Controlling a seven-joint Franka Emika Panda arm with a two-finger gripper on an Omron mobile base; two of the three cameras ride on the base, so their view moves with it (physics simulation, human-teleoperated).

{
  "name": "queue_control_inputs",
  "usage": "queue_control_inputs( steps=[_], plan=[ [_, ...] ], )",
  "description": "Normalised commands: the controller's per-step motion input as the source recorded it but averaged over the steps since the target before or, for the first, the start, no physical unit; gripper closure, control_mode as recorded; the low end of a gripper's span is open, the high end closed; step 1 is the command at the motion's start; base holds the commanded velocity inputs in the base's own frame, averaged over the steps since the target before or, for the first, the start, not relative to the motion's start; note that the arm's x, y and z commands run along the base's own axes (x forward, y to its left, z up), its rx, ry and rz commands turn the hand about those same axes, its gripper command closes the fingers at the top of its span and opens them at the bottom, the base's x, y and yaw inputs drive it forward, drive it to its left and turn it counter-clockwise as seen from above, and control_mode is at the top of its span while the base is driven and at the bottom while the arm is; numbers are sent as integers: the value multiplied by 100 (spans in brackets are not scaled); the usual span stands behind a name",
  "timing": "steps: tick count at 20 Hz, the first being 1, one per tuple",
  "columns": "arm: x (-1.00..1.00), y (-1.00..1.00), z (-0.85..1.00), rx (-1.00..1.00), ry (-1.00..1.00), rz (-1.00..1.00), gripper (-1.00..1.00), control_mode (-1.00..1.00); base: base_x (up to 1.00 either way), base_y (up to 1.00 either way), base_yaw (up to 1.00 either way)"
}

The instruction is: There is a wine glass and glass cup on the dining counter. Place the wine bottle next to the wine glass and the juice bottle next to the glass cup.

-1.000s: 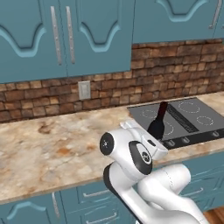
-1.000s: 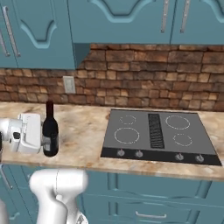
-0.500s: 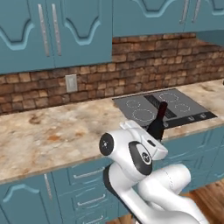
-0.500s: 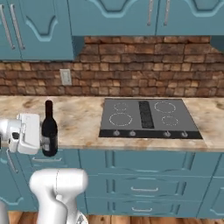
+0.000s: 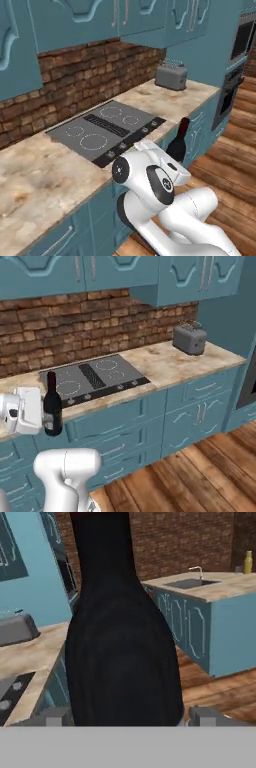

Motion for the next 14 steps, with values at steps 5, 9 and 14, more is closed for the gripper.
queue_control_inputs(
  steps=[5,9,14],
  plan=[
    [0,0,0,0,0,0,100,100,0,6,-92],
    [0,0,0,0,0,0,100,100,0,4,-94],
    [0,0,0,0,0,0,100,100,0,2,-96]
  ],
)
